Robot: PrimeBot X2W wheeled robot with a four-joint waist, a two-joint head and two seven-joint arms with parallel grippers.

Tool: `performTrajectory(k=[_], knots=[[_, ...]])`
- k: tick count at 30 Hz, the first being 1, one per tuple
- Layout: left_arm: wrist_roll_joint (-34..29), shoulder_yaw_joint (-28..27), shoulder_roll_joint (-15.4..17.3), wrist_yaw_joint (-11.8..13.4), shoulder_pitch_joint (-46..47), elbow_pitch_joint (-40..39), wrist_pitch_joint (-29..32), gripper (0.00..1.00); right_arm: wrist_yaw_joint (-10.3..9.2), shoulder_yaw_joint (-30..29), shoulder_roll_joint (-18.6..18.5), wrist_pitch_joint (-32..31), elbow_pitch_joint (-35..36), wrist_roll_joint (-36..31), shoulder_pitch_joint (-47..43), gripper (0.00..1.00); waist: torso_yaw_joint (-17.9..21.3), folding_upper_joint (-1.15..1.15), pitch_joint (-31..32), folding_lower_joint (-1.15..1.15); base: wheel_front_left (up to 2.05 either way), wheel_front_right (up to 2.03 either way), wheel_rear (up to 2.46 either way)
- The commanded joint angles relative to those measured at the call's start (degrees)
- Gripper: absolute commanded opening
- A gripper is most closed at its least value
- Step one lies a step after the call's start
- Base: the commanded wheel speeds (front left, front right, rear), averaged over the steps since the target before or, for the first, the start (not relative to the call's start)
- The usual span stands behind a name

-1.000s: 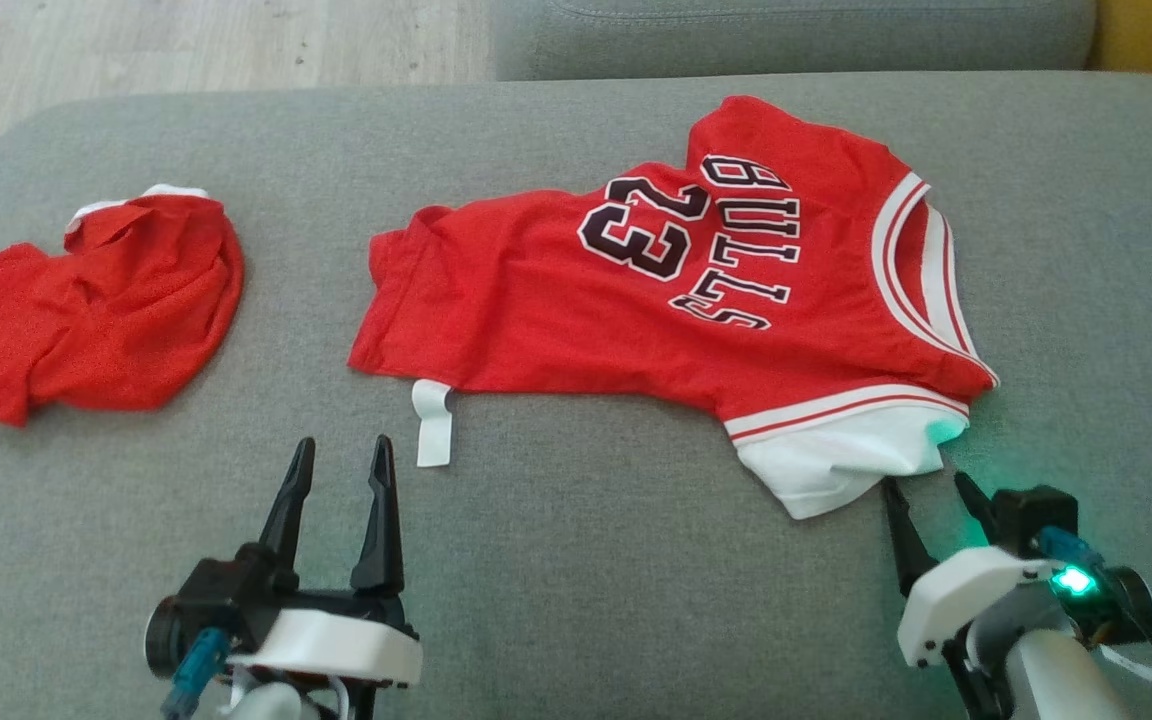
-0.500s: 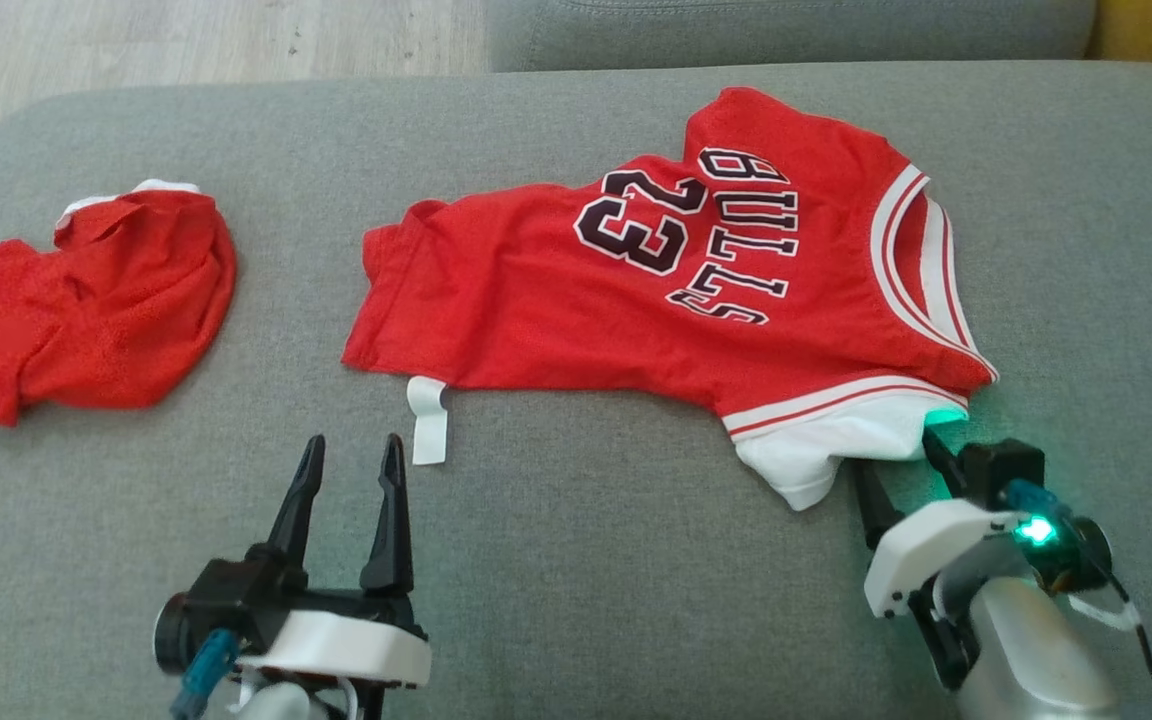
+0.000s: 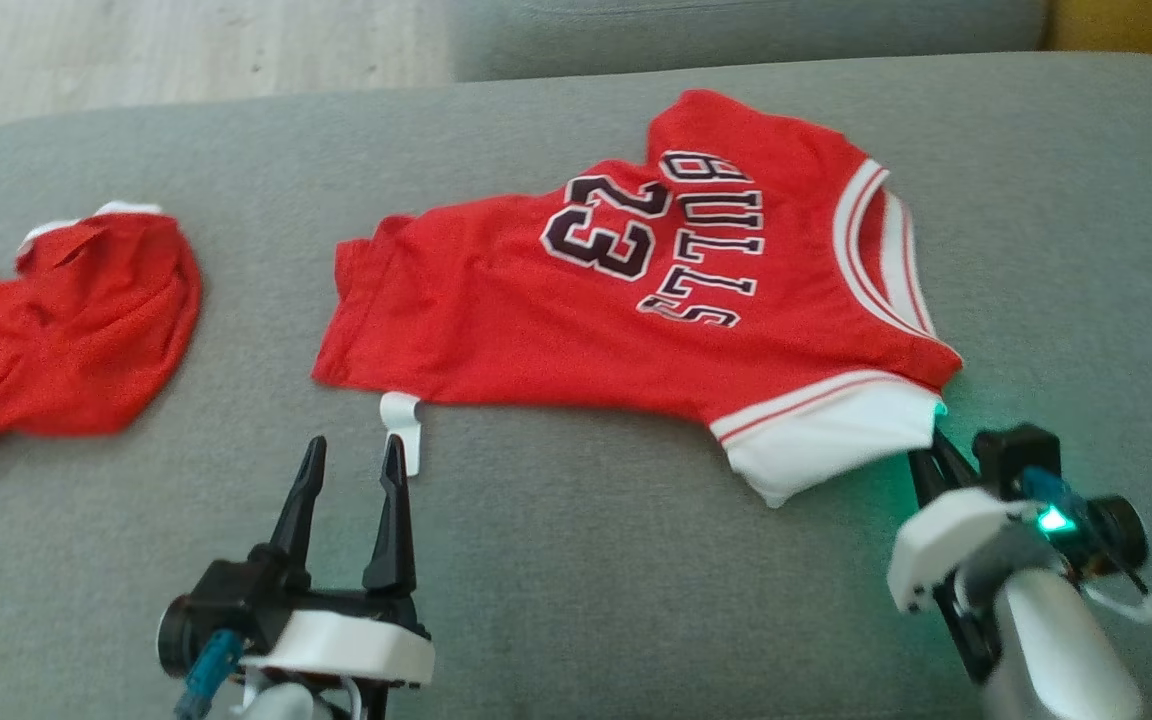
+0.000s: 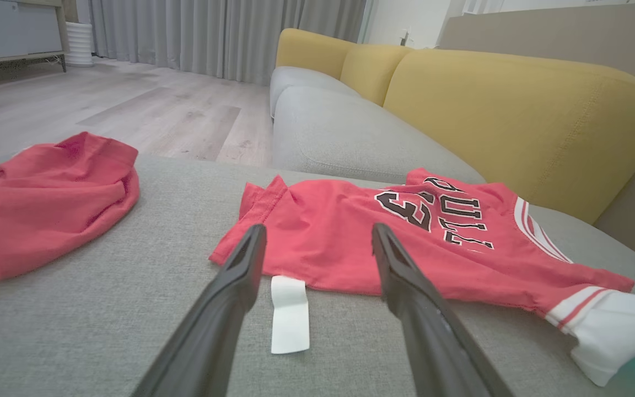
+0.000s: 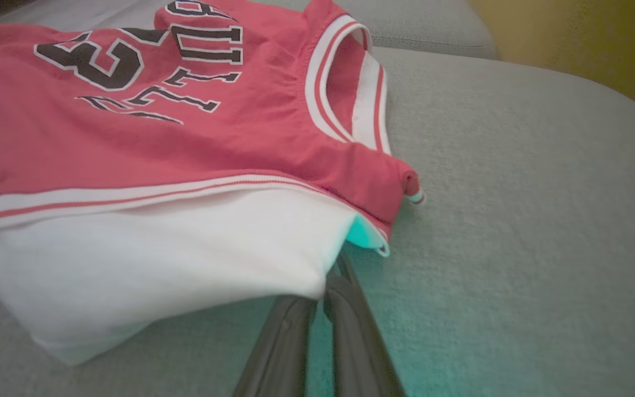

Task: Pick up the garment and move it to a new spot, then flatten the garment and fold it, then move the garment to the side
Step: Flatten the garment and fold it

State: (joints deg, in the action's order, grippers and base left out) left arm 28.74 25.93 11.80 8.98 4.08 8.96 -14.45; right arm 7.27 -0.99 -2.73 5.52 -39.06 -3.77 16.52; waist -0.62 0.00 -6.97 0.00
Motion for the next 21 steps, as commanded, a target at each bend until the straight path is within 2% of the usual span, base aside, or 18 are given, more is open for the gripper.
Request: performTrajectory(k=[1,7,12,13,14,15,16,21], knots=[[-0.45,-2.40,-0.05,-0.30,0.27,-1.45,-0.54,1.00,0.22,0.70,-0.15,-1.85,4.80,-1.23,-2.21,0.00,1.27,0.00,0.44,0.00,0.00,0.00,0.00],[-1.02,-2.87,-1.24,-1.02,0.31,-1.21,-0.54,1.00,0.22,0.47,-0.41,-12.38,22.37,-4.25,-11.32,0.00,3.05,0.00,0.62,0.00,0.00,0.00,0.00],[-1.62,-3.42,-1.94,-1.69,0.67,-0.89,-0.54,1.00,0.22,2.55,-2.15,-21.89,34.44,-3.04,-17.85,0.00,3.17,0.00,0.18,0.00,0.00,0.00,0.00],[-1.71,-3.59,-2.06,-1.85,0.72,-0.82,-0.54,1.00,0.22,2.71,-2.52,-23.16,36.02,-2.63,-18.68,0.03,3.13,0.00,0.06,0.00,0.00,0.00,0.00],[-1.80,-3.76,-2.19,-2.02,0.76,-0.73,-0.54,1.00,0.22,2.78,-2.86,-24.34,37.19,-2.31,-19.42,0.38,3.04,0.00,-0.03,0.00,0.00,0.00,0.00],[-1.92,-3.92,-2.29,-2.18,0.79,-0.61,-0.54,1.00,0.22,2.86,-3.05,-25.19,38.17,-1.89,-20.01,0.78,2.93,0.00,-0.08,0.00,0.00,0.00,0.00],[-2.02,-4.09,-2.40,-2.32,0.81,-0.49,-0.54,1.00,0.22,2.90,-3.18,-25.68,39.08,-1.45,-20.44,1.00,2.82,0.00,-0.10,0.00,0.00,0.00,0.00],[-2.57,-5.10,-2.85,-2.83,0.58,-0.15,-0.54,1.00,0.22,2.99,-3.80,-26.96,43.37,1.62,-21.96,1.00,2.39,0.00,0.06,0.00,0.00,0.00,0.00]])
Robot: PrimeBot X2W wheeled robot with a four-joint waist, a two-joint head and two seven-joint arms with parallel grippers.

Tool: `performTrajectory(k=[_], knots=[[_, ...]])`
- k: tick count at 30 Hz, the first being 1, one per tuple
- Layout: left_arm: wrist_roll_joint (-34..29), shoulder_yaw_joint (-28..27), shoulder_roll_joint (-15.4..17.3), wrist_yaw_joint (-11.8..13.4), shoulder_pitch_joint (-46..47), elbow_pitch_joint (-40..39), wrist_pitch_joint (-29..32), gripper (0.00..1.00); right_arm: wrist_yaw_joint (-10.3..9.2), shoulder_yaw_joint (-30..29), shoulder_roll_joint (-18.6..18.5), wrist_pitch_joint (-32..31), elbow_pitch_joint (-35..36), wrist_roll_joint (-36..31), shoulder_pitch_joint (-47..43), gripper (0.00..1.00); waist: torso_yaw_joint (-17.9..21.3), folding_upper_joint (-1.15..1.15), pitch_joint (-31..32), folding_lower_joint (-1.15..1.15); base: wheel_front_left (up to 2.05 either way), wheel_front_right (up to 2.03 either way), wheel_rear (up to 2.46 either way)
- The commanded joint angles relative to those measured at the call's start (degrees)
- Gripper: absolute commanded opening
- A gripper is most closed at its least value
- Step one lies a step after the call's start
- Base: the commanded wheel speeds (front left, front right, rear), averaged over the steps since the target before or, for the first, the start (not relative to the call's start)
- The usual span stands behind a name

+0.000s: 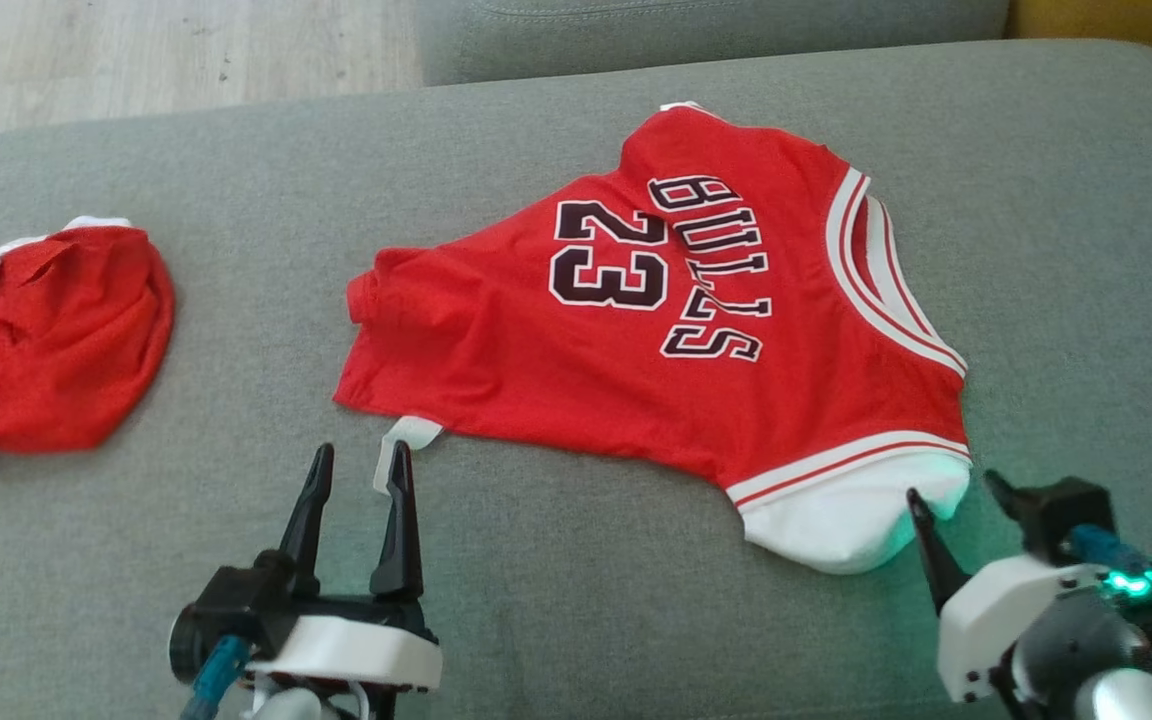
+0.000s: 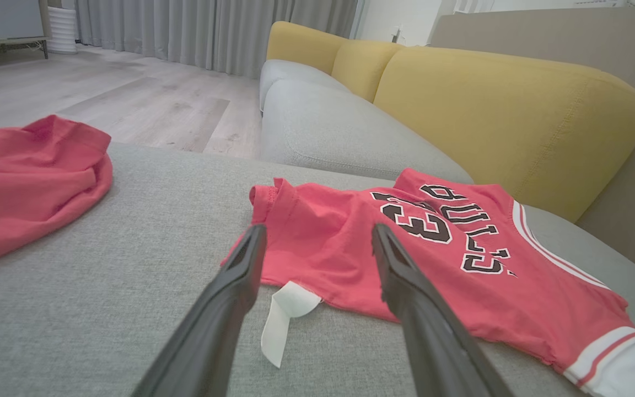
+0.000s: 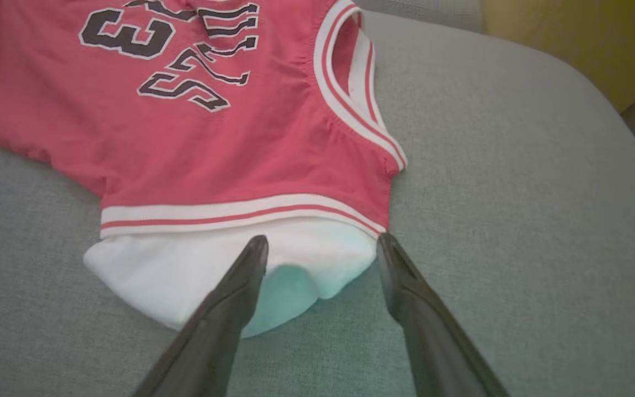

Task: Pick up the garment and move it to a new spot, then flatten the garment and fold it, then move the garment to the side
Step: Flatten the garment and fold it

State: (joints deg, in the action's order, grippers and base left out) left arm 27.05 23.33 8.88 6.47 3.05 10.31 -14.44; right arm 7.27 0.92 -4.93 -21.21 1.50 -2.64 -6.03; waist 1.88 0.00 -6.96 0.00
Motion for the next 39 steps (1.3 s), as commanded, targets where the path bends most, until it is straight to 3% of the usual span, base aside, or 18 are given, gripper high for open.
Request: performTrajectory(k=[1,6,11,16,20,28,30,32,39], knots=[[-1.00,-2.63,-0.03,-0.43,1.57,-1.44,-0.56,1.00,0.22,1.01,-1.91,-0.52,3.99,1.03,0.40,1.00,-0.25,0.00,0.09,0.00,0.00,0.00,0.00],[-1.57,-3.22,-0.52,-0.98,1.55,-1.31,-0.56,1.00,0.22,-0.69,-2.60,-1.41,10.11,2.96,1.87,1.00,-0.91,0.00,-0.22,0.00,0.00,0.00,0.00],[-2.10,-3.26,-0.94,-1.54,2.25,-1.09,-0.56,1.00,0.22,-1.19,-3.79,-1.50,7.93,2.97,6.59,1.00,-1.91,0.00,-1.15,0.00,0.00,0.00,0.00],[-2.79,-3.47,-1.25,-1.88,3.02,-0.97,-0.56,1.00,0.22,0.37,-5.67,-1.14,-2.10,2.86,15.28,1.00,-3.44,0.00,-2.82,0.00,0.00,0.00,0.00],[-3.34,-3.16,-1.90,-2.40,4.07,-0.61,-0.56,1.00,0.22,1.10,-7.56,-0.88,-15.00,3.18,23.22,1.00,-6.42,0.00,-4.48,0.00,0.00,0.00,0.00],[-3.91,-3.76,-2.56,-2.88,4.70,-0.14,-0.56,1.00,0.22,2.30,-10.47,-2.76,-30.06,5.83,30.52,1.00,-10.10,0.00,-6.24,0.00,0.00,0.00,0.00],[-4.07,-3.98,-2.72,-2.99,4.76,-0.10,-0.56,1.00,0.22,3.07,-10.97,-3.32,-32.02,7.03,31.68,0.41,-10.51,0.00,-6.54,0.00,0.00,0.00,0.00],[-4.25,-4.20,-2.85,-3.14,4.77,-0.17,-0.56,1.00,0.22,3.00,-11.36,-3.12,-33.38,8.07,33.05,0.00,-10.76,0.00,-6.90,0.00,0.00,0.00,0.00],[-4.97,-5.07,-3.36,-3.62,5.44,-0.57,-0.56,1.00,0.22,1.34,-12.41,1.00,-37.02,6.64,40.57,0.00,-11.44,0.00,-8.71,0.00,0.00,0.00,0.00]])
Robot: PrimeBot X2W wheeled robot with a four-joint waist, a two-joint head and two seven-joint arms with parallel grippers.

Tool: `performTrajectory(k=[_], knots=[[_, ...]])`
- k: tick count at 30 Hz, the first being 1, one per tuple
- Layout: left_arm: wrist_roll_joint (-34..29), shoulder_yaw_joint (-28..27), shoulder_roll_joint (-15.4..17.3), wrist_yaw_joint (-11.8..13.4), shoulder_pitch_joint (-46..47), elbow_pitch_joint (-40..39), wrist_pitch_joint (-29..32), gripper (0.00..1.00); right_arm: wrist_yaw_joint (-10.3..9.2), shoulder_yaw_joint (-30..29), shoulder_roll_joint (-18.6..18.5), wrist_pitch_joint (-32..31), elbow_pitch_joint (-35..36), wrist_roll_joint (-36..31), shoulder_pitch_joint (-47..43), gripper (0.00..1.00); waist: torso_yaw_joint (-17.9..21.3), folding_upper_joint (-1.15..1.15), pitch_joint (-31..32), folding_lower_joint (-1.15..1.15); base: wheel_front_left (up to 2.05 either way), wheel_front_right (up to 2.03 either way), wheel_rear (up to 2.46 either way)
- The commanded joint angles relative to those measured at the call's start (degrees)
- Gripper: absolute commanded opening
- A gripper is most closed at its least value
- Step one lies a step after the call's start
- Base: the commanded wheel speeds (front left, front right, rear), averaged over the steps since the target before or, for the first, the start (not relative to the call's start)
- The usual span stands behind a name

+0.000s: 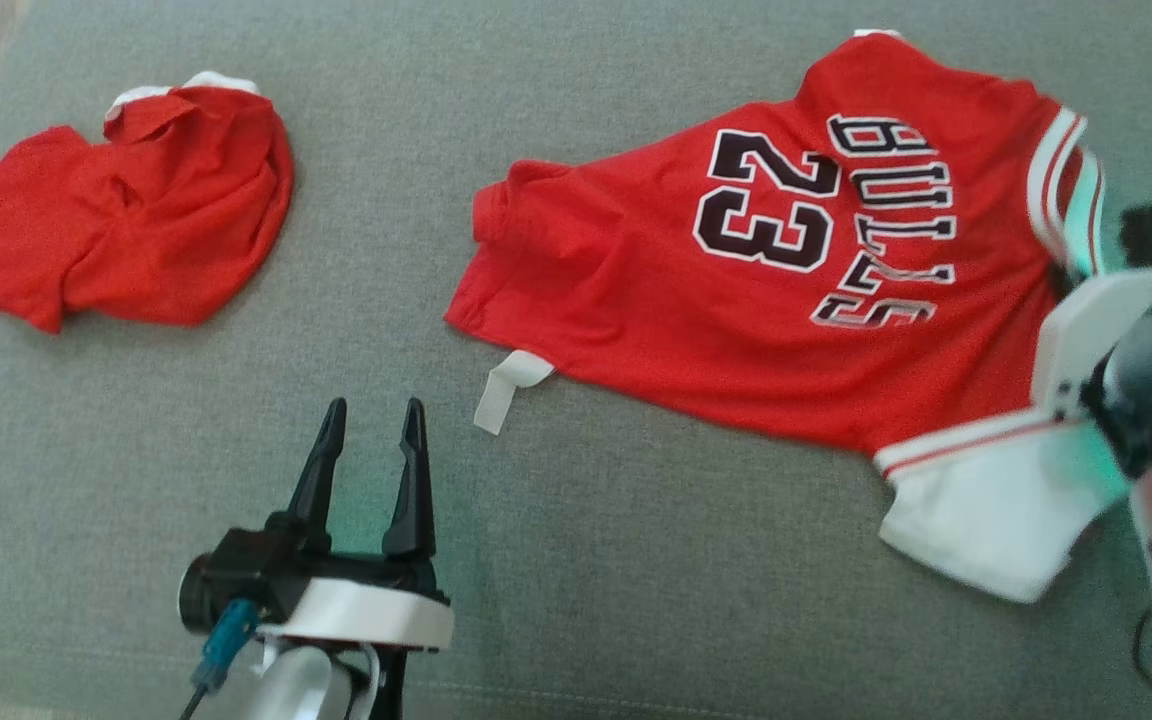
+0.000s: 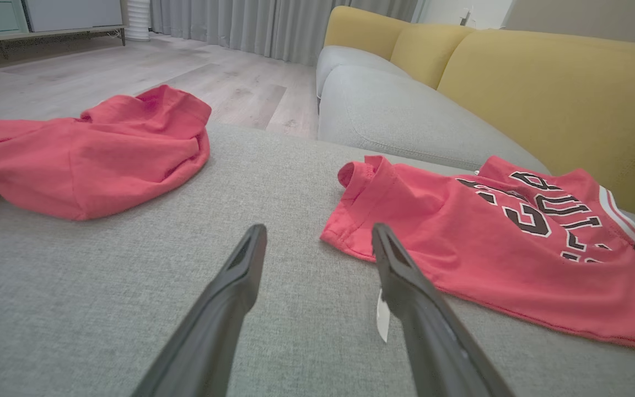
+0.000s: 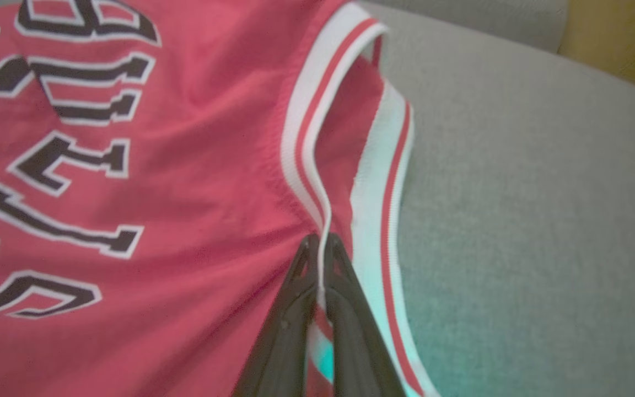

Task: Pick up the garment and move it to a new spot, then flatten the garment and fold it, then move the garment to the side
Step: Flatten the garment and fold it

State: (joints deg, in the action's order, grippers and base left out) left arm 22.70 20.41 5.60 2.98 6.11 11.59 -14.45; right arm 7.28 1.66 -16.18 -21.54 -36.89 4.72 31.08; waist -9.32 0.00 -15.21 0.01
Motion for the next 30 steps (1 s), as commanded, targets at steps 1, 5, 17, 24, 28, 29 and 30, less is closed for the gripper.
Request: performTrajectory(k=[1,5,17,24,28,29,30], knots=[[-0.75,-2.29,-0.13,-0.20,2.52,-1.86,-0.55,1.00,0.21,0.57,-1.11,2.18,0.89,-1.24,4.87,0.00,-0.32,0.00,-0.70,-0.01,0.00,0.00,0.00],[-1.20,-2.85,-0.36,-0.48,2.95,-1.82,-0.55,1.00,0.21,0.55,0.01,5.02,-1.99,-3.30,10.47,0.00,-0.58,0.00,-1.38,-0.01,0.00,0.00,0.00],[-2.15,-3.35,-1.23,-1.17,2.98,-0.68,-0.55,1.00,0.21,-1.94,3.39,15.54,-12.51,-9.51,17.14,1.00,-1.07,0.00,-0.29,-0.01,0.00,0.00,0.00],[-2.51,-3.75,-1.09,-1.77,2.01,0.25,-0.55,1.00,0.21,-3.92,5.89,23.59,-14.48,-9.14,14.96,1.00,1.89,0.00,3.59,-0.01,0.00,0.00,0.00],[-2.19,-3.83,-0.62,-1.96,1.26,1.69,-0.46,1.00,0.21,-5.00,8.29,27.67,-13.33,-8.07,11.06,1.00,4.34,0.00,6.82,-0.01,0.00,0.00,0.00],[-2.06,-3.88,-0.54,-1.88,1.08,2.04,-0.36,1.00,0.21,-5.29,8.62,28.61,-12.72,-8.08,9.84,1.00,4.87,0.00,7.47,-0.01,0.00,0.00,0.00],[-1.94,-3.99,-0.43,-1.78,0.87,2.37,-0.31,1.00,0.21,-5.41,9.08,29.63,-11.99,-8.19,8.54,1.00,5.47,0.00,8.27,-0.01,0.00,0.00,0.00]])
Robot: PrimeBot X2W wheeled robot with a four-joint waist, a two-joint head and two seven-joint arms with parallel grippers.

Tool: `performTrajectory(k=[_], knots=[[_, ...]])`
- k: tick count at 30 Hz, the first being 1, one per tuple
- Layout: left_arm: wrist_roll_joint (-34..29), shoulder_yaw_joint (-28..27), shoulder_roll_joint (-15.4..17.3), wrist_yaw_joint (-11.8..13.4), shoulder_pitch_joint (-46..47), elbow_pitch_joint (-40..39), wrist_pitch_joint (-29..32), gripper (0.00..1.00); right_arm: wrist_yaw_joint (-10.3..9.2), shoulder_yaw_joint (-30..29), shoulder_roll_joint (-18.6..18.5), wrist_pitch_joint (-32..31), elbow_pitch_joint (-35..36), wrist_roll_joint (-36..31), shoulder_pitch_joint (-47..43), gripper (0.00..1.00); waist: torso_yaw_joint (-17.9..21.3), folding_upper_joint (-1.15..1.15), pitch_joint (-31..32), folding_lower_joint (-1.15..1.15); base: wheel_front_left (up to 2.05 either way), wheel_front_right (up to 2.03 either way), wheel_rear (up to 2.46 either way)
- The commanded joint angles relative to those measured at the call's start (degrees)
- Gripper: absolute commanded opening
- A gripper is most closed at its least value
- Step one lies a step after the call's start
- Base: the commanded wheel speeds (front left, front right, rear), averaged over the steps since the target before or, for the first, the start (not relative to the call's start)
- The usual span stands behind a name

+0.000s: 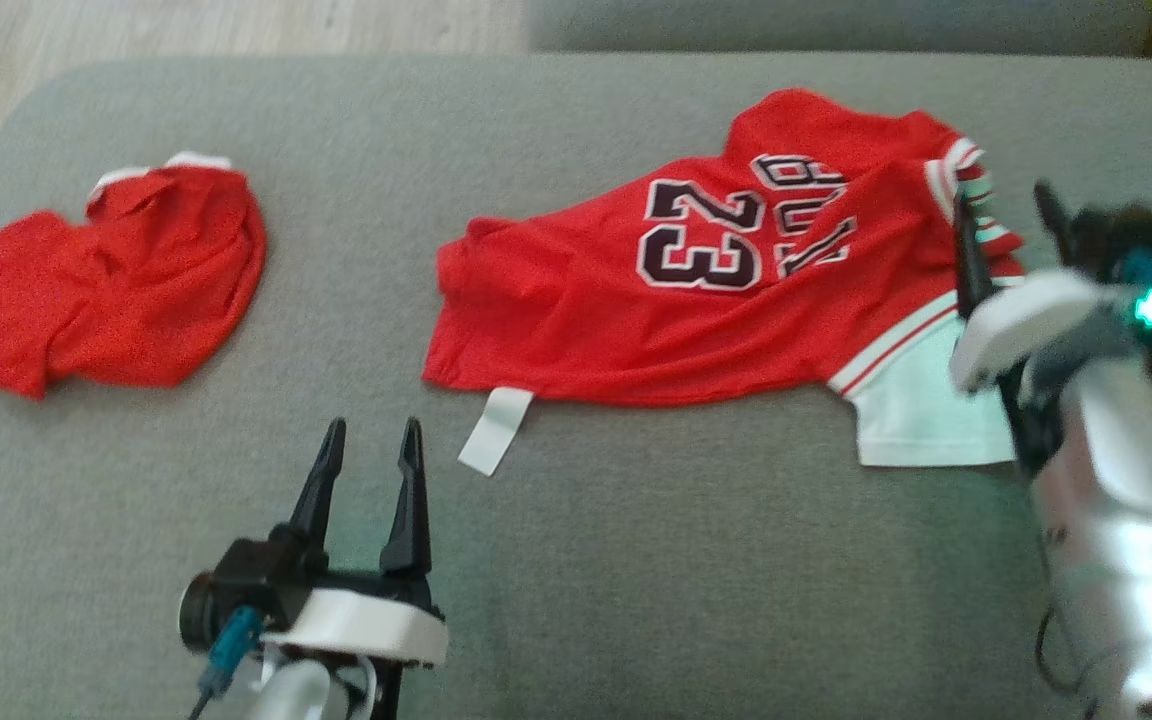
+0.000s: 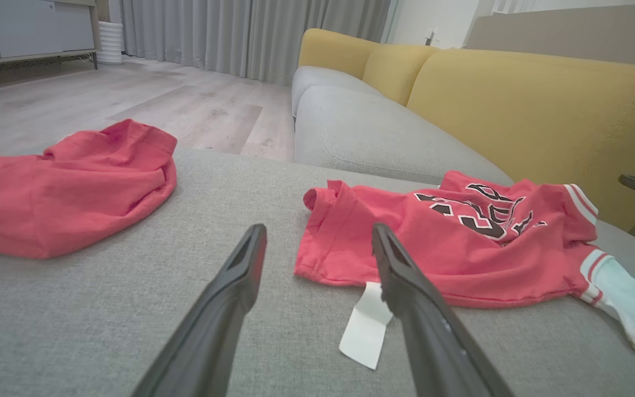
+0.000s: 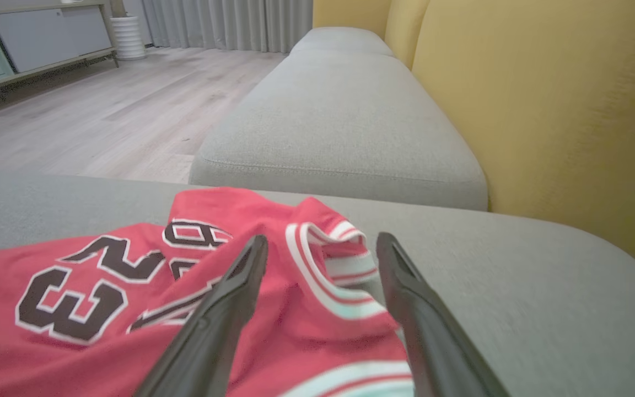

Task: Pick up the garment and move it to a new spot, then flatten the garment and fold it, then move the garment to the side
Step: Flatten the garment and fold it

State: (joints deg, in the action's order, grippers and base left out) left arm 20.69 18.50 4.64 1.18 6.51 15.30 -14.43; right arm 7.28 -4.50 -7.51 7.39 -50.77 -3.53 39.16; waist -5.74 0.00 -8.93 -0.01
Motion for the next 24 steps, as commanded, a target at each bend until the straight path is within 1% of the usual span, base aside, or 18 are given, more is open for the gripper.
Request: performTrajectory(k=[1,6,12,14,17,24], knots=[[0.23,-2.15,0.57,0.10,0.25,-1.04,-0.24,1.00,0.21,0.82,0.92,1.55,2.72,-0.10,-0.94,1.00,2.36,0.00,2.62,0.01,0.00,0.00,0.00],[0.86,-2.58,0.87,0.61,-1.44,-0.04,-0.22,1.00,0.21,1.49,3.29,3.87,8.16,0.43,-8.79,1.00,4.36,0.00,5.65,0.01,0.00,0.00,0.00],[1.81,-3.16,1.05,1.36,-4.43,0.45,-0.27,1.00,0.21,2.59,4.42,4.53,16.50,1.35,-17.60,1.00,5.36,0.00,8.14,0.01,0.00,0.00,0.00],[2.09,-3.33,1.09,1.58,-5.44,0.36,-0.28,1.00,0.21,3.53,4.54,4.19,19.49,0.87,-20.58,1.00,5.42,0.00,8.77,0.01,0.00,0.00,0.00],[2.38,-3.57,1.27,1.99,-6.58,0.23,-0.30,1.00,0.21,5.72,4.60,3.06,23.79,3.47,-24.74,1.00,5.31,0.00,9.37,0.01,0.00,0.00,0.00],[2.96,-3.89,1.47,2.64,-7.44,0.23,-0.25,1.00,0.21,8.79,4.62,0.29,32.78,7.95,-32.71,1.00,4.66,0.00,10.06,0.01,0.00,0.00,0.00]])
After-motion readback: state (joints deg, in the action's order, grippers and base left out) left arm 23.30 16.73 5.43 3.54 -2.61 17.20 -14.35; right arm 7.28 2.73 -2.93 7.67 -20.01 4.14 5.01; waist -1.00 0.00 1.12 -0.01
